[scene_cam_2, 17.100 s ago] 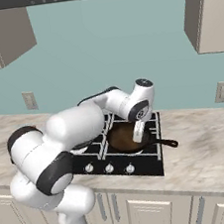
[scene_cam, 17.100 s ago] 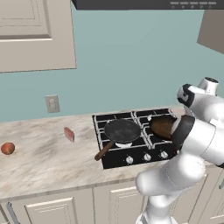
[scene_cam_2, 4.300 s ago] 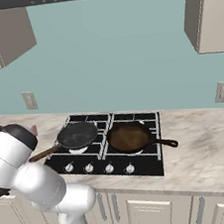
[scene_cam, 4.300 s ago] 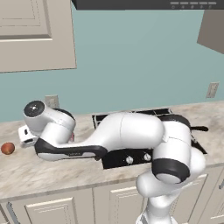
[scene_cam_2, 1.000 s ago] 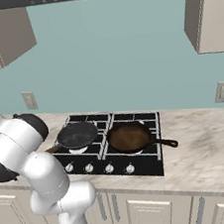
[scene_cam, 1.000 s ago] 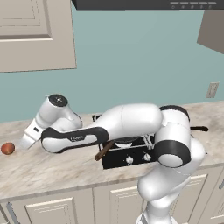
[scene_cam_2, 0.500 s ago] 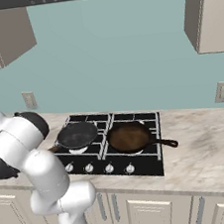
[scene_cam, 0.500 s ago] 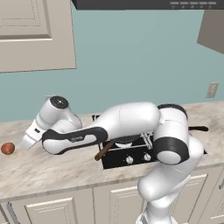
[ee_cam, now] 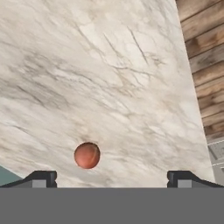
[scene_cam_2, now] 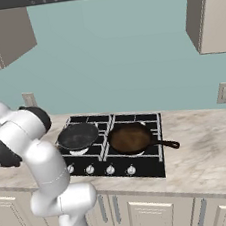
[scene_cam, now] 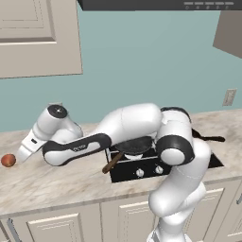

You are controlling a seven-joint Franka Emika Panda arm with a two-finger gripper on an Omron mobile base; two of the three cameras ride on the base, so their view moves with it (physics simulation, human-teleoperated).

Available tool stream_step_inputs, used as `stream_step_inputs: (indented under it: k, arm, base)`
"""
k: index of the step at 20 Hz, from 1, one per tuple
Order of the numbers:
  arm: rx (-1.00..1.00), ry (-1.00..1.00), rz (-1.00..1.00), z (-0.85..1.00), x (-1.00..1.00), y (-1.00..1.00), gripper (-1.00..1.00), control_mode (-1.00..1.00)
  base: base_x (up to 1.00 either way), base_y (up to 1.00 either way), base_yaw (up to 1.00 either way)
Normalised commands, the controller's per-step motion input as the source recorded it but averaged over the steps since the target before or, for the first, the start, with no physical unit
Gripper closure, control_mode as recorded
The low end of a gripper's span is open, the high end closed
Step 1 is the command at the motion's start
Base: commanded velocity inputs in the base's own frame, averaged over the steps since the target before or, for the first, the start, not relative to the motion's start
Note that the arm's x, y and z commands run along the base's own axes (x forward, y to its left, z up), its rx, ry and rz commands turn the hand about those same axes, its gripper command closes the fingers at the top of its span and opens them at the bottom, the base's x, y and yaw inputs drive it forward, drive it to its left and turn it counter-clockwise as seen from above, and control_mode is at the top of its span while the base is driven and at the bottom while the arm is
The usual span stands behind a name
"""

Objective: Place both pans onto different burners. Then place the onion and the steak on different pans.

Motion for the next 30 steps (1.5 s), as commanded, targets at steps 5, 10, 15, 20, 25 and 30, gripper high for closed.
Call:
stream_step_inputs:
  k: [5,10,15,20,25,30]
  arm:
    - [0.00,0.00,0.00,-0.03,0.04,0.17,-1.00,-1.00]
    - [0.00,0.00,0.00,-0.05,0.01,0.13,-1.00,-1.00]
    - [0.00,0.00,0.00,-0.08,0.04,0.12,-1.00,-1.00]
    - [0.00,0.00,0.00,-0.11,0.12,0.10,-1.00,-1.00]
    - [0.00,-0.04,0.00,-0.11,0.17,0.05,-1.00,-1.00]
    - [0.00,-0.05,-0.01,-0.09,0.12,0.05,-1.00,-1.00]
  base:
    - [0.00,0.00,0.00]
    - [0.00,0.00,0.00]
    - [0.00,0.00,0.00]
    - [0.00,0.00,0.00]
    - [0.00,0.00,0.00]
    - [0.00,0.00,0.00]
